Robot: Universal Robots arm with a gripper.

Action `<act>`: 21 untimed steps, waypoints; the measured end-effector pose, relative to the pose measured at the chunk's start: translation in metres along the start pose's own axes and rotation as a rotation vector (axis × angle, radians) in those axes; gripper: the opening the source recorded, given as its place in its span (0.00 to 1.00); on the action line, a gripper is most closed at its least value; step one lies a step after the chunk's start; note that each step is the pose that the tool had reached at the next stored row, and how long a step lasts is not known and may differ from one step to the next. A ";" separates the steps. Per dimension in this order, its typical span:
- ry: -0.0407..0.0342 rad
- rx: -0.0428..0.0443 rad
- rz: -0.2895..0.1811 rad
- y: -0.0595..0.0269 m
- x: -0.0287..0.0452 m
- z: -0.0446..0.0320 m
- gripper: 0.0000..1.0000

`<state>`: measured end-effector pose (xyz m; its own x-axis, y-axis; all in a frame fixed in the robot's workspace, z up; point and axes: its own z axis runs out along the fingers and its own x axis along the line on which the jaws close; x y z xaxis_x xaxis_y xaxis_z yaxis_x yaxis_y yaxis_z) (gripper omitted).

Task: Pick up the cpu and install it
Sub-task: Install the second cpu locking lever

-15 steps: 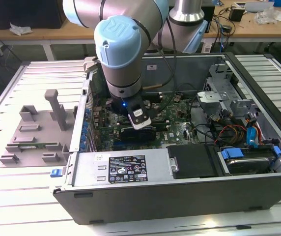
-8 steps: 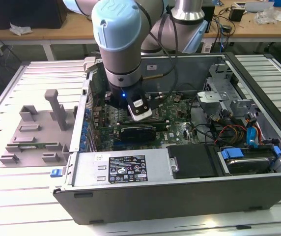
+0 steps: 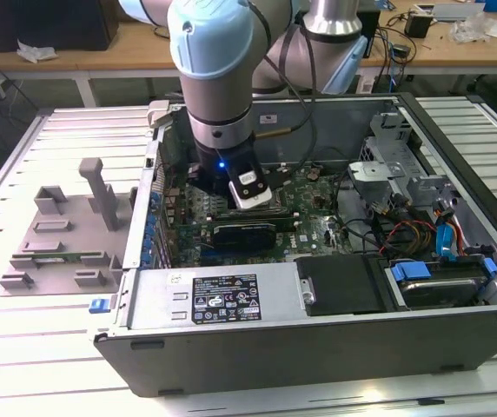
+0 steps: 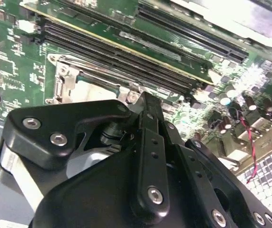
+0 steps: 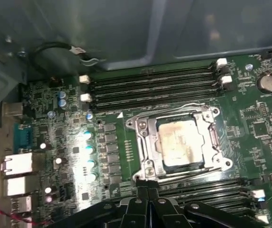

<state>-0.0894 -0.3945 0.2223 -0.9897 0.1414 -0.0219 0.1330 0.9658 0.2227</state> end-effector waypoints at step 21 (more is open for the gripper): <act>0.0000 0.0001 0.000 0.0336 -0.0426 0.0092 0.11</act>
<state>-0.0423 -0.3660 0.2218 -0.9897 0.1414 -0.0219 0.1330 0.9658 0.2226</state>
